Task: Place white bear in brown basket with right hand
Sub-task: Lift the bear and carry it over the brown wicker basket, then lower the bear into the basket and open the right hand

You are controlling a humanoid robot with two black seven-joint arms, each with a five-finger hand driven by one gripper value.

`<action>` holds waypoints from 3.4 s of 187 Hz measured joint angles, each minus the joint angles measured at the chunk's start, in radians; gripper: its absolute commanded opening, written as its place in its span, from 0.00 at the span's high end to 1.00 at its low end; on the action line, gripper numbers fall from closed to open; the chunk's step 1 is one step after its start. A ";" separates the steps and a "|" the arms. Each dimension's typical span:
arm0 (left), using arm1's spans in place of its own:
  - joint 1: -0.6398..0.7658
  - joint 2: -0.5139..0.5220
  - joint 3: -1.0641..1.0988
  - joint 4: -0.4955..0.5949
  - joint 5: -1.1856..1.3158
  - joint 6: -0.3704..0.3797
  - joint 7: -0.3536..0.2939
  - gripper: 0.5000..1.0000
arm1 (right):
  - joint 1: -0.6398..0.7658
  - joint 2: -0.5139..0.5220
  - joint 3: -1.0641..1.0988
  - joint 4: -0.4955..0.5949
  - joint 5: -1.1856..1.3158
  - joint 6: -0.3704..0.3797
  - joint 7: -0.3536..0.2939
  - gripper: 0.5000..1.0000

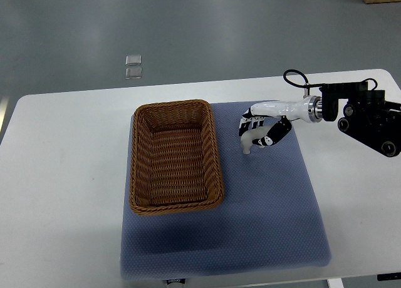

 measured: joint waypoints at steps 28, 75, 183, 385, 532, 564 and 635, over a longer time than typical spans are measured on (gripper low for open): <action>0.000 0.000 0.000 0.000 0.000 0.000 0.000 0.00 | 0.048 0.001 0.004 0.000 0.006 0.001 0.014 1.00; 0.000 0.000 0.000 0.000 0.000 0.000 0.000 0.00 | 0.167 0.060 0.012 -0.002 0.015 0.012 0.018 1.00; 0.000 0.000 0.000 0.000 0.000 0.000 0.000 0.00 | 0.182 0.409 -0.046 -0.137 -0.004 -0.101 -0.025 1.00; 0.000 0.000 0.000 0.000 0.000 0.000 0.000 0.00 | 0.101 0.411 -0.076 -0.215 -0.003 -0.155 -0.025 1.00; 0.000 0.000 0.000 0.000 0.000 0.000 0.000 0.00 | 0.071 0.411 -0.073 -0.204 0.013 -0.163 -0.024 0.25; 0.000 0.000 0.000 0.000 0.000 0.000 0.000 0.00 | 0.075 0.411 -0.062 -0.192 0.020 -0.160 -0.022 0.19; 0.000 0.000 0.000 0.000 0.000 0.000 0.000 0.00 | 0.130 0.393 -0.052 -0.151 0.194 -0.098 -0.014 0.17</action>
